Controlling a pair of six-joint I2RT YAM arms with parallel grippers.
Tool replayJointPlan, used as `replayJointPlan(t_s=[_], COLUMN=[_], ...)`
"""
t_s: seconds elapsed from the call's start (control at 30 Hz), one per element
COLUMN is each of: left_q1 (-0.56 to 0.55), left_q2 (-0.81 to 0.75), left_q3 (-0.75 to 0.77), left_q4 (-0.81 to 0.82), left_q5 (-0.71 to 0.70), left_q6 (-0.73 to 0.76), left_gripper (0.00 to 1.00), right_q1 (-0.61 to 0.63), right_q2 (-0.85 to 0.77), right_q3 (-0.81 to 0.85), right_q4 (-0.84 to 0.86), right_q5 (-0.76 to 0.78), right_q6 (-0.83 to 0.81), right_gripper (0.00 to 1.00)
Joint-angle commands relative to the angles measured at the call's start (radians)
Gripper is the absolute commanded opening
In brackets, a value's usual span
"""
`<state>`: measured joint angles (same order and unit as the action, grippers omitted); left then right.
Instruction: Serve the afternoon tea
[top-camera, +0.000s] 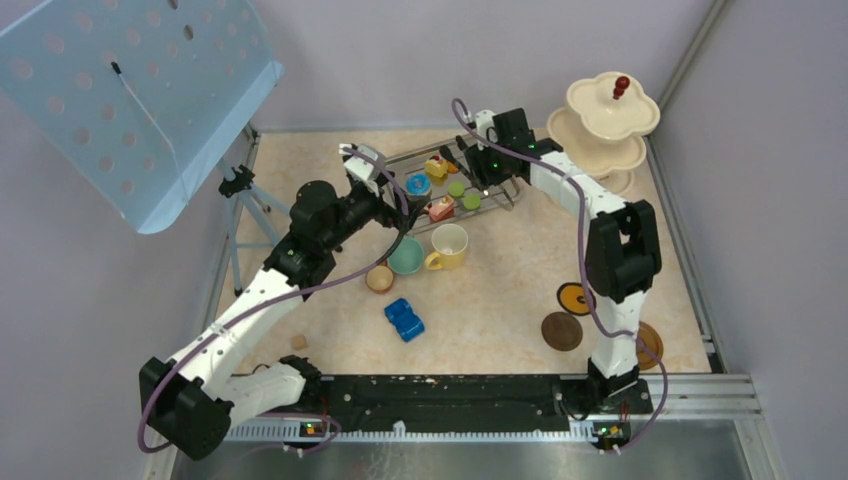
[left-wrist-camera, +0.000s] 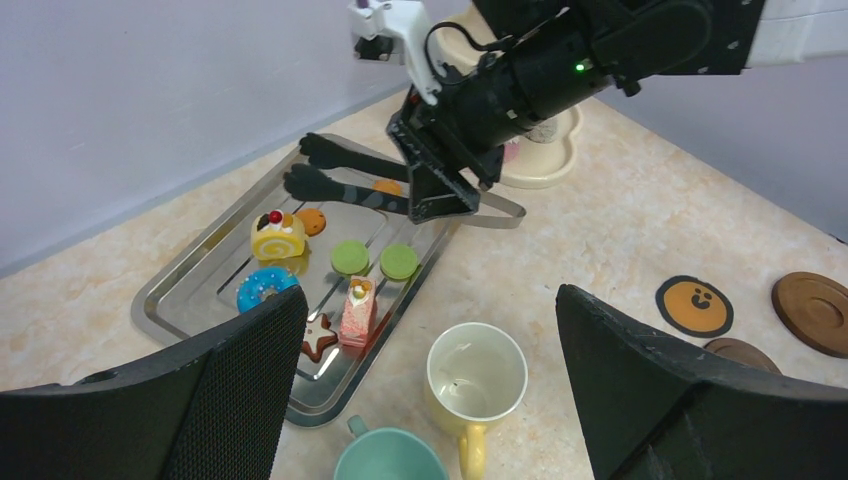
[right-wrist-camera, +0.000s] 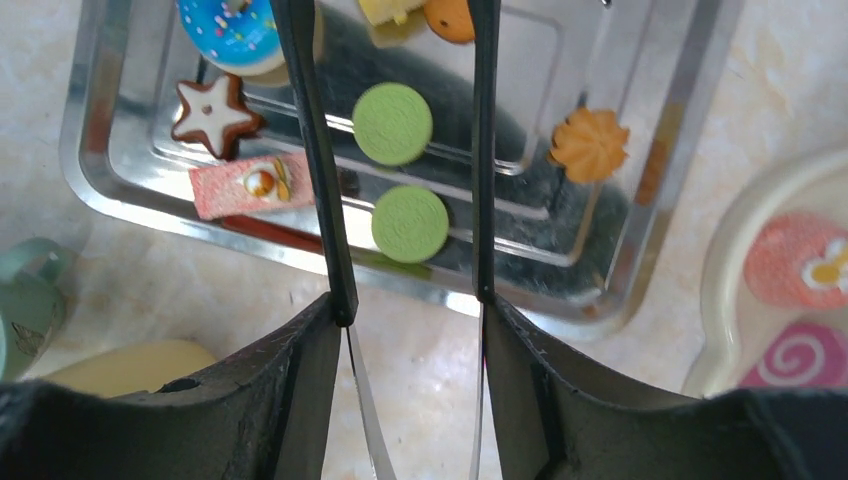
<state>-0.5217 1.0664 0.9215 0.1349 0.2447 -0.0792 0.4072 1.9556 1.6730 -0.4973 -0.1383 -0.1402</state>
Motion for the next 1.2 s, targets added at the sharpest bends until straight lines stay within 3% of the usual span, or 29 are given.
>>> replayJointPlan(t_s=[0.0, 0.33, 0.67, 0.87, 1.17], left_q1=[0.004, 0.005, 0.003, 0.004, 0.004], left_q2=[0.001, 0.005, -0.001, 0.002, -0.011], left_q3=[0.014, 0.019, 0.013, 0.017, 0.024], left_q4=[0.026, 0.014, 0.029, 0.026, 0.018], left_q5=[0.001, -0.013, 0.003, 0.014, 0.020], left_q6=[0.004, 0.014, 0.014, 0.010, -0.004], left_gripper=[0.99, 0.99, 0.99, 0.99, 0.99], right_q1=[0.037, 0.067, 0.068, 0.074, 0.084], right_q2=[0.089, 0.293, 0.349, 0.359, 0.376], right_q3=[0.166, 0.402, 0.411, 0.415, 0.428], right_q4=[-0.024, -0.173, -0.200, -0.178, -0.179], right_q5=[-0.035, 0.097, 0.081, 0.081, 0.078], right_q6=[-0.055, -0.100, -0.098, -0.077, -0.049], right_gripper=[0.52, 0.52, 0.49, 0.39, 0.39])
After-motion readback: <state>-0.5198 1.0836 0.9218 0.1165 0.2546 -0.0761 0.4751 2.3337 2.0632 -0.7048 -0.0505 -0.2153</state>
